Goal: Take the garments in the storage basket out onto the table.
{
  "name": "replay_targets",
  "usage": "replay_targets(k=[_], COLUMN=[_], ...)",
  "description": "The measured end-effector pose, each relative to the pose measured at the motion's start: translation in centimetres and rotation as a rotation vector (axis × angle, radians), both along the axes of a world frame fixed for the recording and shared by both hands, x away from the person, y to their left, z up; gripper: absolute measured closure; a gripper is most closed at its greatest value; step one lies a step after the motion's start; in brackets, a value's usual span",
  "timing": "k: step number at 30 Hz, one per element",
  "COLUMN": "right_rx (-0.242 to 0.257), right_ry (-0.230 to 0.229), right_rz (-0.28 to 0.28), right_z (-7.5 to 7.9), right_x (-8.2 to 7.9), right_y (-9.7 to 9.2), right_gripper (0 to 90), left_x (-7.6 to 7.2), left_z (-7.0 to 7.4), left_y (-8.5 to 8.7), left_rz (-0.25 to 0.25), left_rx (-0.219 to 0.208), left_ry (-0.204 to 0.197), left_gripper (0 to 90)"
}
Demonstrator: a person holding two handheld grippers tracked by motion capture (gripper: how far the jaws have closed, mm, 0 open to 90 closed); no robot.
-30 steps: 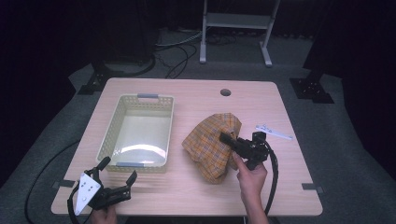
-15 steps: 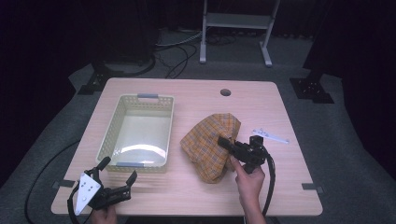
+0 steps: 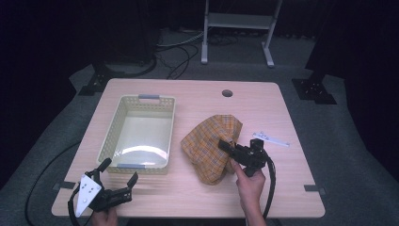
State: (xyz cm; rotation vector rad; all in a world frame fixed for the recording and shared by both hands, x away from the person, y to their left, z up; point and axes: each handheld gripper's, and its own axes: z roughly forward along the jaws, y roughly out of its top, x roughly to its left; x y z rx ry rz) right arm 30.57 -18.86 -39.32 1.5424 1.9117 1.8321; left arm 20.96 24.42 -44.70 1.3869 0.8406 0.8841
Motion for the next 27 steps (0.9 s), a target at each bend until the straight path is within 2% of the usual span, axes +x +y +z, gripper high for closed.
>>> replay_targets(k=[19,27], right_rx=[0.011,-0.006], right_ry=[0.007,0.006], right_rz=[0.001,0.004], right_z=[-0.65,-0.31], right_x=[-0.12,-0.17], right_y=[0.08,0.24], right_gripper=[64.5,55.2], left_x=[0.00,0.00], left_z=[0.00,0.00], left_y=[0.00,0.00], left_rz=[0.000,0.000], left_rx=[0.000,0.000], left_ry=[0.000,0.000], left_gripper=[0.1,0.1])
